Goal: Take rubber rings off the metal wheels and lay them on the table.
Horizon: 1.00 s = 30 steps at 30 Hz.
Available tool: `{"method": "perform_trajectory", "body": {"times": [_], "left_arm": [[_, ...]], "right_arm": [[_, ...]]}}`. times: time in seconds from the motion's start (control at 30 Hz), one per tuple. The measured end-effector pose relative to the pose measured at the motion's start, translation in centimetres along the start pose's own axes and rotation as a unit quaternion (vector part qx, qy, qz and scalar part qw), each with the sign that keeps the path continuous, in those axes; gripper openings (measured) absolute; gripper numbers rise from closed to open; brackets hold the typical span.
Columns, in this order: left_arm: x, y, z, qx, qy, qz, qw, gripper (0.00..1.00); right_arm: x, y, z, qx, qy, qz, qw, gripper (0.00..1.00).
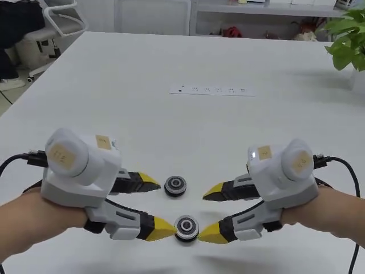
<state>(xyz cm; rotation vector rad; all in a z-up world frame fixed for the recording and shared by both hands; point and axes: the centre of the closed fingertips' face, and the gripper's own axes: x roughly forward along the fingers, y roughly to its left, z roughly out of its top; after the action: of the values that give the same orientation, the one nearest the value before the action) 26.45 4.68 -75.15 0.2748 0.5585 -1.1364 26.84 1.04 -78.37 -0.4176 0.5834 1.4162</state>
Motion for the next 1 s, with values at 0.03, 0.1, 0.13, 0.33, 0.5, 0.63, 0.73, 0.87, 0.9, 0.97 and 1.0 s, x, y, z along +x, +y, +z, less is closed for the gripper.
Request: {"method": "perform_trajectory", "body": {"times": [0.03,0.1,0.13,0.33,0.5,0.63,0.73,0.87,0.9,0.97,1.0], "left_arm": [[0.1,0.0,0.0,0.0,0.0,-0.001,1.0,0.54],[0.2,0.0,-0.3,0.001,0.004,-0.003,1.0,0.54],[0.3,0.0,-0.3,0.001,0.006,-0.004,1.0,0.53],[0.8,-0.3,-0.7,0.004,0.013,-0.014,0.9998,0.5],[1.2,-0.4,-0.9,0.006,0.017,-0.021,0.9996,0.49],[1.6,-0.6,-1.2,0.01,0.024,-0.028,0.9993,0.48],[1.8,-0.7,-1.3,0.012,0.027,-0.031,0.9991,0.47],[2.0,-0.8,-1.3,0.011,0.027,-0.036,0.9989,0.44],[2.0,-0.9,-1.3,0.011,0.027,-0.037,0.9989,0.44],[2.2,-1.0,-1.4,0.01,0.028,-0.039,0.9988,0.43],[2.2,-1.0,-1.4,0.01,0.028,-0.04,0.9988,0.42]], "right_arm": [[0.1,0.0,0.0,0.001,-0.001,0.001,1.0,0.44],[0.2,0.2,0.0,0.002,-0.002,0.003,1.0,0.42],[0.2,0.2,0.0,0.001,-0.001,0.004,1.0,0.42],[0.6,0.5,-0.3,-0.004,0.004,0.01,0.9999,0.39],[0.9,0.6,-0.6,-0.003,0.008,0.014,0.9999,0.37],[1.2,0.8,-0.8,-0.005,0.011,0.018,0.9998,0.36],[1.4,0.9,-1.0,-0.008,0.016,0.02,0.9996,0.35],[1.5,1.1,-1.2,-0.01,0.018,0.024,0.9995,0.33],[1.6,1.2,-1.2,-0.01,0.018,0.024,0.9995,0.33],[1.6,1.2,-1.3,-0.011,0.018,0.025,0.9995,0.32],[1.7,1.2,-1.4,-0.012,0.02,0.025,0.9994,0.32]]}}
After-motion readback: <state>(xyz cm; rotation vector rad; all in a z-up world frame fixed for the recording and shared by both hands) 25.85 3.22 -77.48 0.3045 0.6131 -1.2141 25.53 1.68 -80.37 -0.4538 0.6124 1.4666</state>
